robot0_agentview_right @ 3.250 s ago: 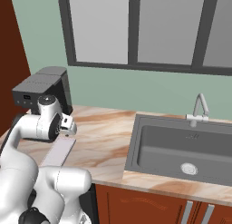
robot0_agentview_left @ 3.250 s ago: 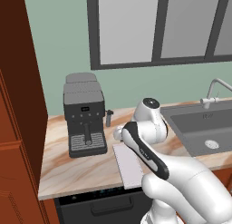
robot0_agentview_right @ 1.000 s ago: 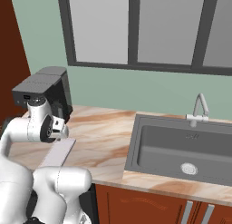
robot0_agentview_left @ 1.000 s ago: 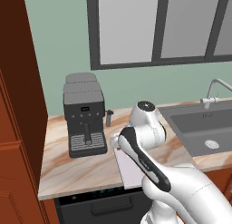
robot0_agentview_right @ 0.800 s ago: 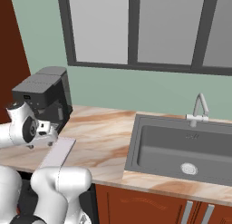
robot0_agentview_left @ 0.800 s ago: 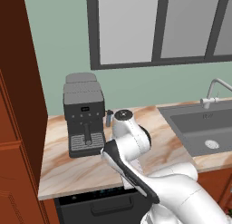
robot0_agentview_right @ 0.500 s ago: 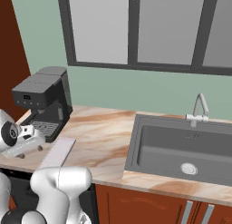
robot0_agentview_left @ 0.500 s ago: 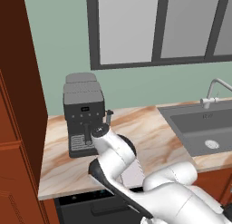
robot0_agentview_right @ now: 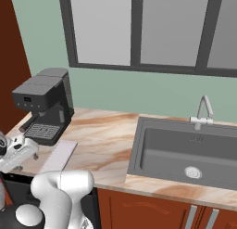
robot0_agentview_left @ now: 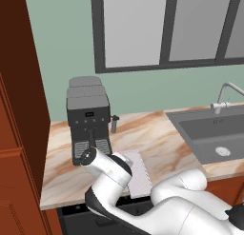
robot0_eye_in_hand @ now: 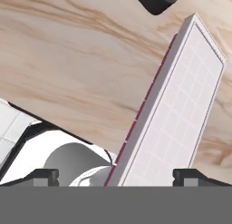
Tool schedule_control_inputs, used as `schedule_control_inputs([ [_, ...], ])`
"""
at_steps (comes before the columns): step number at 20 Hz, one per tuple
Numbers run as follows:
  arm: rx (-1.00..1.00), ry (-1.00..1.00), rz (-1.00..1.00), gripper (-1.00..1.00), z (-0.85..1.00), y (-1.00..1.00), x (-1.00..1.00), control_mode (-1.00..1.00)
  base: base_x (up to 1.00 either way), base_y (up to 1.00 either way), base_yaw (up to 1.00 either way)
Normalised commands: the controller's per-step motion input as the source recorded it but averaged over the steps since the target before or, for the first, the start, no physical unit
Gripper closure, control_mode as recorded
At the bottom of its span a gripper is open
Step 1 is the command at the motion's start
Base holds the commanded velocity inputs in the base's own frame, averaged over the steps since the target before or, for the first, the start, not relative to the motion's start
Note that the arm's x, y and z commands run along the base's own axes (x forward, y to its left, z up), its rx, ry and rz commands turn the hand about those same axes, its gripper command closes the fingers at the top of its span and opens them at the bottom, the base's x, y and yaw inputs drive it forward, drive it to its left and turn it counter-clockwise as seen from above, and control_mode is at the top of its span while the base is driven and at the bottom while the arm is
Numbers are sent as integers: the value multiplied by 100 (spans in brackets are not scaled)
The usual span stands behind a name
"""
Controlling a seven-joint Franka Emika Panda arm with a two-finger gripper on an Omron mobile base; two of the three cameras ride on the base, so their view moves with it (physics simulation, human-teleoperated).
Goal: The ice cube tray has been filled with water. Take the tray and place it in the freezer to make ice. Close the freezer door after placing the tray.
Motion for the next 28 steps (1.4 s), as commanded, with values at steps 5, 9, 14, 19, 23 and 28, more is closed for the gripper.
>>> schedule_control_inputs([
  [5, -1, 0, 0, -100, -29, -22, -8, -100, 0, 0, 0],
  [9, -6, 0, 0, -100, -22, -7, 0, -100, 0, 0, 0],
  [14, -8, 0, -1, -100, -6, -1, -2, -100, 0, 0, 0],
  [19, -5, 0, 0, -100, 0, -6, -11, -100, 0, 0, 0],
  [23, -3, 0, 0, -100, 0, -6, 0, -100, 0, 0, 0],
  [28, -1, 0, 0, -100, 0, -9, 0, -100, 0, 0, 0],
])
